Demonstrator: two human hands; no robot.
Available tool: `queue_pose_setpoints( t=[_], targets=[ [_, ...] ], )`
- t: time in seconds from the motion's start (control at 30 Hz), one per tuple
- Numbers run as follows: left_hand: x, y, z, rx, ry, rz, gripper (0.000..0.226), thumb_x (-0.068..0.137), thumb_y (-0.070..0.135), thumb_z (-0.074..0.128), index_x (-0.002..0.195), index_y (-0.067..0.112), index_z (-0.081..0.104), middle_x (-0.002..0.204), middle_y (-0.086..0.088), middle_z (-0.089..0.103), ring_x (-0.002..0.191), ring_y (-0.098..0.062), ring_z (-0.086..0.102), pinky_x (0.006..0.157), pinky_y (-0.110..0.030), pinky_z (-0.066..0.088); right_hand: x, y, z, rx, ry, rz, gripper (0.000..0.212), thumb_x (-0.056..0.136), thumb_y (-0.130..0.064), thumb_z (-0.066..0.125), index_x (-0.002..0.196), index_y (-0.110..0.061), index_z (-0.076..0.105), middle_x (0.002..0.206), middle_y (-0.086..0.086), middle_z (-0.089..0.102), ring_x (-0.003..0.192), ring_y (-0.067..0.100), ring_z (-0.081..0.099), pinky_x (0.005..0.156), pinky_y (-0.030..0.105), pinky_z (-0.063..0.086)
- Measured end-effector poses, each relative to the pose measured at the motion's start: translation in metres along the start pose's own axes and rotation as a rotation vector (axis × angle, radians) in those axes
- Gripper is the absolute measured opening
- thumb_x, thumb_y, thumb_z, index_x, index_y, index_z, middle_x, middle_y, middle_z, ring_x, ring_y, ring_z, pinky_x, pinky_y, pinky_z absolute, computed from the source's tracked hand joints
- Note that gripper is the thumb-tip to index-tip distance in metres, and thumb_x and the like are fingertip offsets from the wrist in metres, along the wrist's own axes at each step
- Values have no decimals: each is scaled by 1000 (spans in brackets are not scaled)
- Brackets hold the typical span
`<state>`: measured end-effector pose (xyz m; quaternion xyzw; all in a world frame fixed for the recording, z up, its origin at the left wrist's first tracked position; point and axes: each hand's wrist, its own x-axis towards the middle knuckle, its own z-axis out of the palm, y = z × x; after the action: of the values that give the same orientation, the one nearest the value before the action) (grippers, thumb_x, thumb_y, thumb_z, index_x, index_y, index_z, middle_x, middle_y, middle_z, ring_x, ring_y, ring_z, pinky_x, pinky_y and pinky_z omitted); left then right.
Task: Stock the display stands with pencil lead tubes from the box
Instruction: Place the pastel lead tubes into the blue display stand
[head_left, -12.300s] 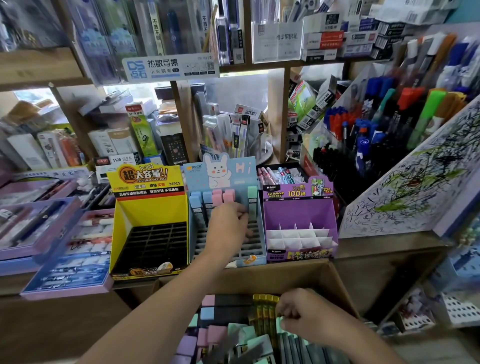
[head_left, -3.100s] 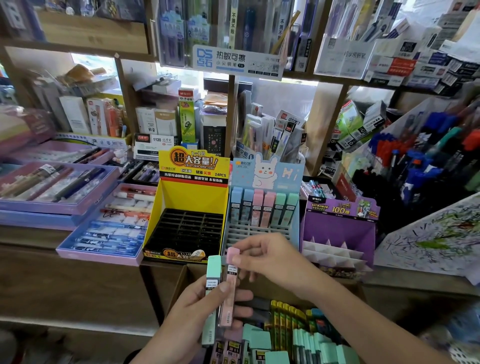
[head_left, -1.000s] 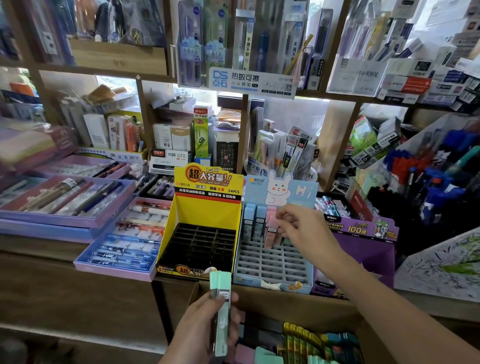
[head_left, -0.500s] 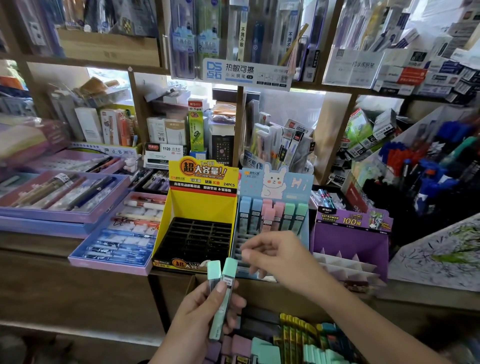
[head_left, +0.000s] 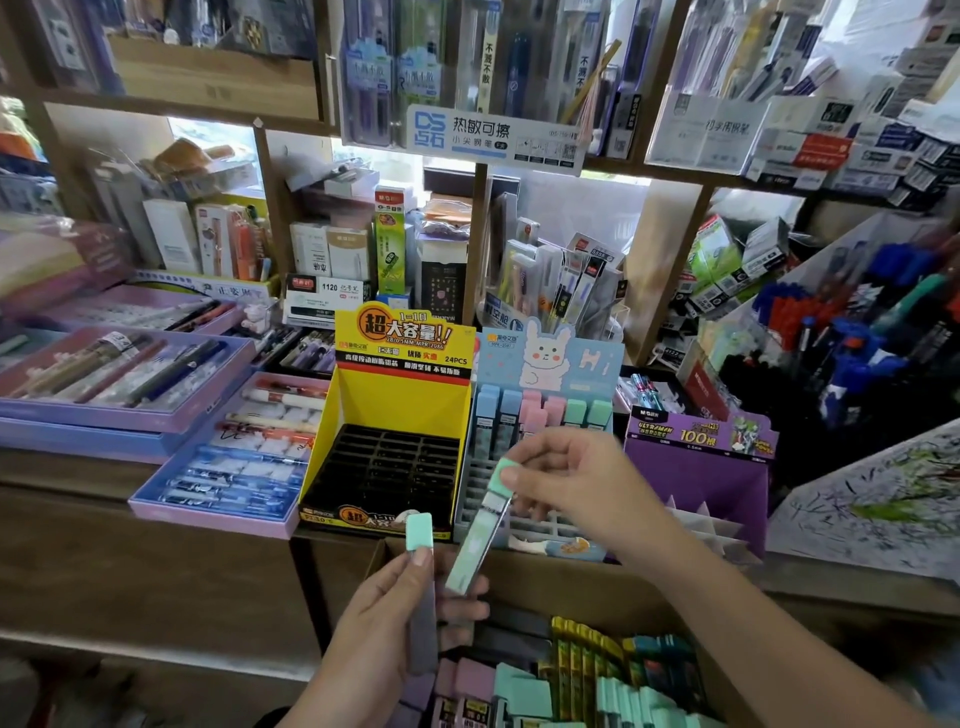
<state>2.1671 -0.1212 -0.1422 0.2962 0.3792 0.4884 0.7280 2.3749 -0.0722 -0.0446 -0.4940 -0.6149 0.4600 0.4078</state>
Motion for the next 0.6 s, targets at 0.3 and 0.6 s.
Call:
queue_pose_setpoints(
  t=[0.3,0.6],
  targets=[
    [2,-2,-5,74,40,34,48,86,37,58,108,-4,68,86,-29,72,55,-26,62,43,-29,43,21,-22,-72,-407,286,-137,10,87,-11,80,88,-16,72,83,14,72,76,35,70,69,40,63],
    [-1,2,-2,104,39,39,45,85,33,56,106,-7,60,79,-27,70,53,-27,61,42,-28,42,39,-17,-96,-693,322,-174,12,83,-14,85,85,-22,77,73,-5,69,60,-4,56,59,7,45]
  ],
)
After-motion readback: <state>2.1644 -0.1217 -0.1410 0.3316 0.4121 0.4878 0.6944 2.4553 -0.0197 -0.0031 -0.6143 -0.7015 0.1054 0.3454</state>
